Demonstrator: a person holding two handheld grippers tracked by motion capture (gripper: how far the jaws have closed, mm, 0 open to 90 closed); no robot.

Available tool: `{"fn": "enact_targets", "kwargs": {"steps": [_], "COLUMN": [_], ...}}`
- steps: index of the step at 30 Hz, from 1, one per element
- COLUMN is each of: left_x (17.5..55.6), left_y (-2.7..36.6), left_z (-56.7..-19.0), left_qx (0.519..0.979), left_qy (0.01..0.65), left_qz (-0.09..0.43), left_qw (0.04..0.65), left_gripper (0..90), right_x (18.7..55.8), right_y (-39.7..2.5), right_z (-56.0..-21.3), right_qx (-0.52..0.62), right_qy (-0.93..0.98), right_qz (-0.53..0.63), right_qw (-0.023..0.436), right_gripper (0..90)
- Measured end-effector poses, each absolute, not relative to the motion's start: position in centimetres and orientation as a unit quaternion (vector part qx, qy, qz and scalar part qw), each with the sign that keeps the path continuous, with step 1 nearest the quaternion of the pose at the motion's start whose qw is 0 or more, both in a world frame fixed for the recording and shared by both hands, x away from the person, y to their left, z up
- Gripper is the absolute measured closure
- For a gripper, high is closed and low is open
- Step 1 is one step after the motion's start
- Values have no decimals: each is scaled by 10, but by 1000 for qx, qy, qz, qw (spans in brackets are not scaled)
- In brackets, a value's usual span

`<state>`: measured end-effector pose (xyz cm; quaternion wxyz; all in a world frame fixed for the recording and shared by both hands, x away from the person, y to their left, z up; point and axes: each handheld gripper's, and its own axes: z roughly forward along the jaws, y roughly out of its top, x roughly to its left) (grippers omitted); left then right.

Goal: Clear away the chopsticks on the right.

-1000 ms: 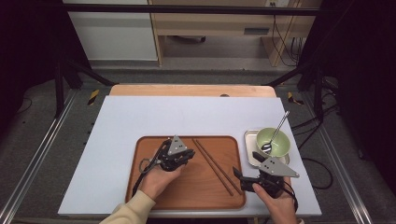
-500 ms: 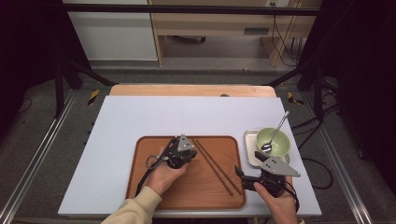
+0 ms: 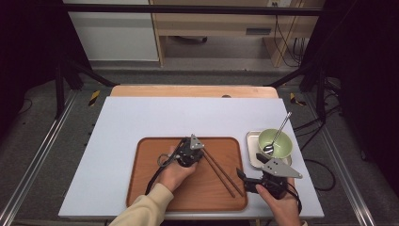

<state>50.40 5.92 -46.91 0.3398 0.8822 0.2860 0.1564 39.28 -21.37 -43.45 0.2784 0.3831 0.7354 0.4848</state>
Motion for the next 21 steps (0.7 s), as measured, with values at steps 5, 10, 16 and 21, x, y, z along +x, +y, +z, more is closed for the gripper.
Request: {"fn": "enact_targets", "kwargs": {"steps": [5,10,16,21], "left_x": [506,510,514,516], "left_y": [57,54,47,39], "left_z": [-471,-471,-472,-471], "left_qx": [881,881,879,880], "left_qy": [285,284,284,278], "left_qz": [159,158,156,151], "left_qw": [343,345,351,355], "left_gripper": [896,896,894,893], "right_x": [393,393,393,394], "right_y": [-213,-213,-213,-213], "right_z": [-435,-435,-436,-436], "right_qx": [382,381,380,382], "right_qy": [737,738,740,740], "right_qz": [484,483,483,482], "right_qw": [277,277,273,273], "right_gripper": [134,134,134,134]}}
